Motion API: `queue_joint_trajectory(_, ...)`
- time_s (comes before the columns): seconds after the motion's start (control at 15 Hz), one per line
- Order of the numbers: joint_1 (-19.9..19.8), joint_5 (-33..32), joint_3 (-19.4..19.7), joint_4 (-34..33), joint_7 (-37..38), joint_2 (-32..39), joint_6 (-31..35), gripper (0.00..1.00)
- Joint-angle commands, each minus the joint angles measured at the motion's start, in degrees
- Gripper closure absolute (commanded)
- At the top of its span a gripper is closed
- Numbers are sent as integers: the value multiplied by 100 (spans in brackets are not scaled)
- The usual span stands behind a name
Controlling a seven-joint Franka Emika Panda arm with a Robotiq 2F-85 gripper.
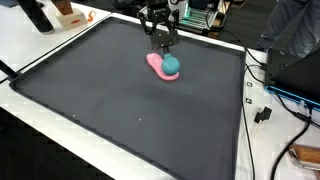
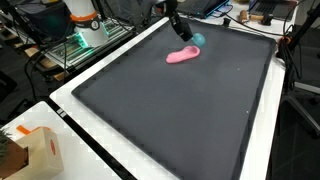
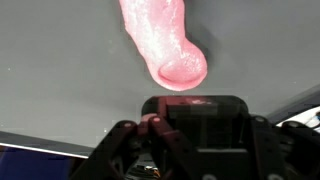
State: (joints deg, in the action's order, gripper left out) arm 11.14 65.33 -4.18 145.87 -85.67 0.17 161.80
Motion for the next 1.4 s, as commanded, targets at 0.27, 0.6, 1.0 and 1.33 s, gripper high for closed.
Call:
queue_joint_trajectory(0.27, -209, -2851, -211, 213, 3364, -508, 19, 65)
queue_joint_trajectory(0.6, -446, -4893, -125, -16, 5651, -780, -564, 65)
queue_joint_trajectory(1.0, -539, -6220, -655, -1095, 8112, -1115, -2606, 65)
queue_joint_trajectory(1.33, -301, -6212, -799, -1928, 9224, -999, -3709, 65)
